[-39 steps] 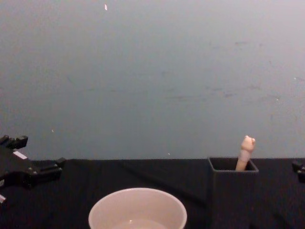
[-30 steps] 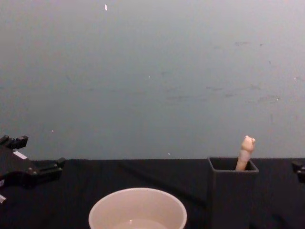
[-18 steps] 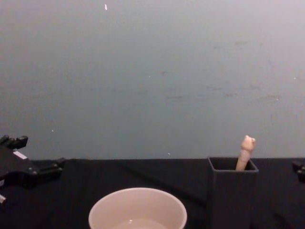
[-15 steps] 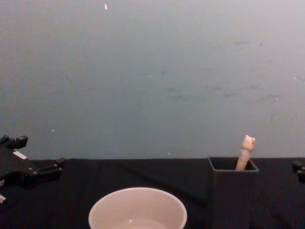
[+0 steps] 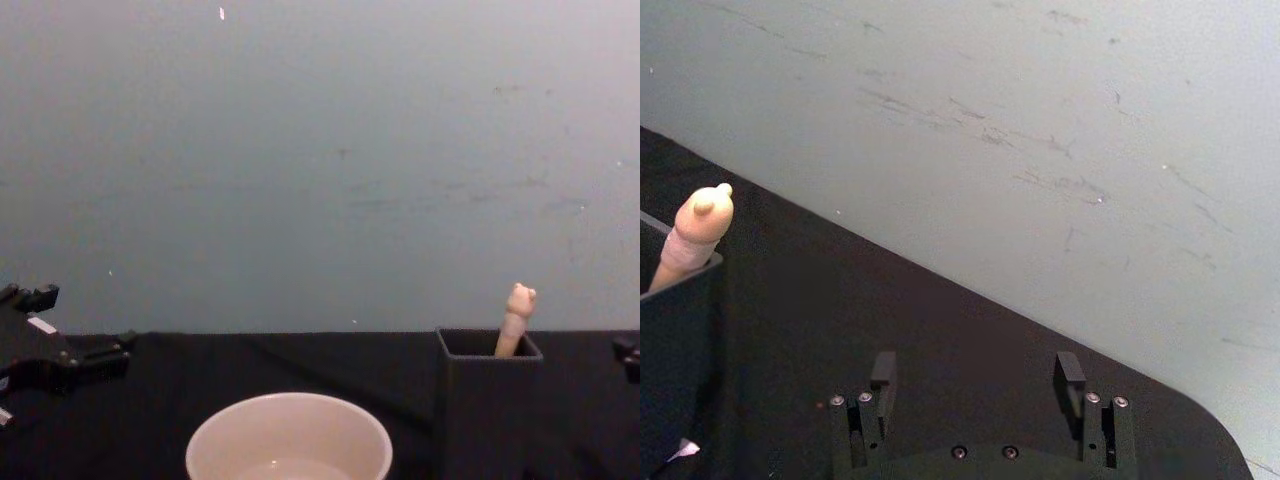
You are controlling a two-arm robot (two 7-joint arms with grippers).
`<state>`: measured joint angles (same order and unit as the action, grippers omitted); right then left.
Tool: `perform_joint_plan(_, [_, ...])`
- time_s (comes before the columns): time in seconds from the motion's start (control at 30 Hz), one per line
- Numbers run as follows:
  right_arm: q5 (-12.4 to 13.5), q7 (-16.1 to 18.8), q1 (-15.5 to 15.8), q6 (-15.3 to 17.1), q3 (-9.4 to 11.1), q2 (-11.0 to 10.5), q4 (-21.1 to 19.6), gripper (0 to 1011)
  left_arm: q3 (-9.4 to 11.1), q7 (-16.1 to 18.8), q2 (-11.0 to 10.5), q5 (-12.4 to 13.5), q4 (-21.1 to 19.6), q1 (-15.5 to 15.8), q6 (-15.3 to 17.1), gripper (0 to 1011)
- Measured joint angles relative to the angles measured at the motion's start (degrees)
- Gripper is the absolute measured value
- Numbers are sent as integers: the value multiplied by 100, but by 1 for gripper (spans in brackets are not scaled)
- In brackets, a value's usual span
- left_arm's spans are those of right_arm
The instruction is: Pick up the stirring spoon with one hand, stir inside the cup, then place it back in its original position.
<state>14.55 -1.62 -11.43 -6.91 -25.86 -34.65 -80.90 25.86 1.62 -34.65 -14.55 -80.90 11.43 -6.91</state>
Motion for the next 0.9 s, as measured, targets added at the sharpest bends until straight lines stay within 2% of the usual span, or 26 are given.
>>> perform_joint_plan(0.37, [0, 0, 0, 0, 0, 0, 0, 1002, 0, 0, 0, 0, 0, 0, 0, 1001])
perform_joint_plan(0.47, [50, 85, 43, -17, 63, 8, -55, 1000, 0, 0, 0, 0, 0, 0, 0, 1001])
perform_joint_plan(0.7, [500, 502, 313, 49, 273, -7, -466, 1002, 0, 0, 0, 0, 0, 0, 0, 1001])
perform_joint_plan(0.8, [896, 862, 505, 210, 399, -48, -786, 1000, 0, 0, 0, 0, 0, 0, 0, 1001])
perform_joint_plan(0.9, [1141, 1076, 605, 316, 462, -69, -952, 1002, 0, 0, 0, 0, 0, 0, 0, 1001])
